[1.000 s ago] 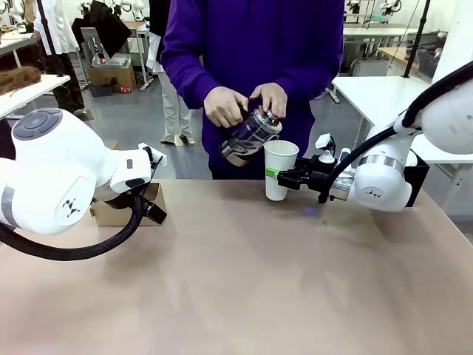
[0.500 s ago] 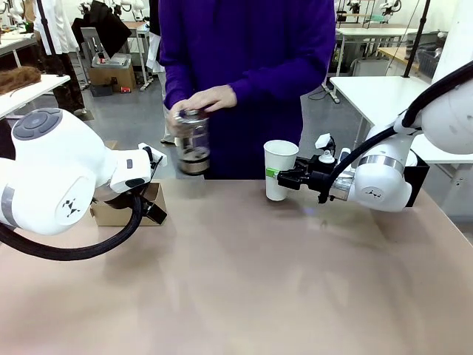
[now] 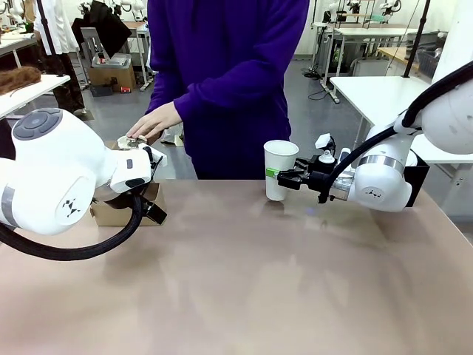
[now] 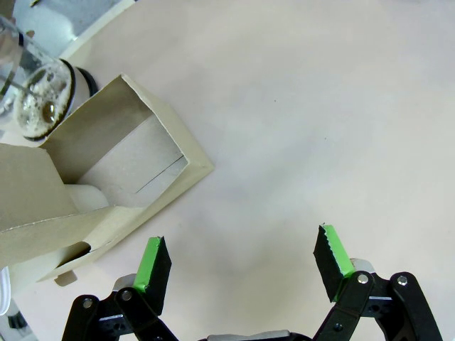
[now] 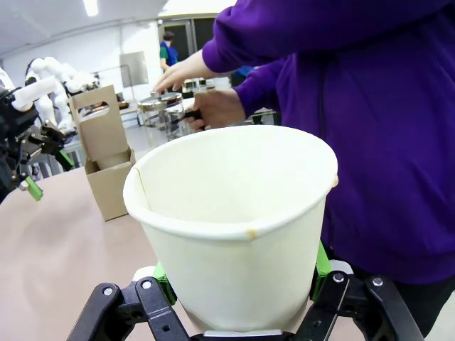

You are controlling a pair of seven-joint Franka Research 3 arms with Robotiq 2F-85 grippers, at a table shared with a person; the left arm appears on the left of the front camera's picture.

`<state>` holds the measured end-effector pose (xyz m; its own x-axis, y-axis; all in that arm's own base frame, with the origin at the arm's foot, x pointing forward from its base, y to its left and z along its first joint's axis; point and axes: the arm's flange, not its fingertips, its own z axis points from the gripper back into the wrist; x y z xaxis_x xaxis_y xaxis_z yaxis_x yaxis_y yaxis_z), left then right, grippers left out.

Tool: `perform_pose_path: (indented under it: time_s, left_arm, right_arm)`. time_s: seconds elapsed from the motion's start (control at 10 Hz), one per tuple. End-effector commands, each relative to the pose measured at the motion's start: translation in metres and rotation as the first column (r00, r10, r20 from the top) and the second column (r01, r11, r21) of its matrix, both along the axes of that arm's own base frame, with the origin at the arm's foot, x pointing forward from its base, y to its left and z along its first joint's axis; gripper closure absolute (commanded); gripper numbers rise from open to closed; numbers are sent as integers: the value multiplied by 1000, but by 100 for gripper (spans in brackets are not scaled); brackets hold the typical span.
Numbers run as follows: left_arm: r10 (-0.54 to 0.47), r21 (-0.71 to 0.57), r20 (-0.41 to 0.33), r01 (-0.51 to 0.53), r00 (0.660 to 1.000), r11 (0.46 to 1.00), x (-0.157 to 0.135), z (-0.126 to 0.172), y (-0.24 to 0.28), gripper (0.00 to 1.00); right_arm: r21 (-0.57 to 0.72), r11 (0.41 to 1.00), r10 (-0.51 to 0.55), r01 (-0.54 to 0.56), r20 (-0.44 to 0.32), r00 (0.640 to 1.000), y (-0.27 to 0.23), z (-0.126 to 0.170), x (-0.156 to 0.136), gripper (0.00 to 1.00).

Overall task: Pour a drink into a cup and package it in a carrier.
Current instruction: When a person places the Paper Cup Lid on the 600 ml Paper Cup , lift the 600 ml Paper Cup.

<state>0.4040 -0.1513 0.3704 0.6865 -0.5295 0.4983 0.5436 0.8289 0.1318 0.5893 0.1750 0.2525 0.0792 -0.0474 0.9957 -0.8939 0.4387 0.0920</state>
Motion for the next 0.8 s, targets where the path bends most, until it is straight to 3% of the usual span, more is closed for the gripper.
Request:
perform_pose_path:
  time_s: [0.0,0.7]
  left_arm:
    - [-1,-1,0,1,1000,1000,0,0,0,0]
    - [-1,-1,0,1,1000,1000,0,0,0,0]
  right_arm:
    - [3,1000,-3,3,2,1000,0,5,-3,20]
    - [3,1000,-3,3,2,1000,0,5,-3,20]
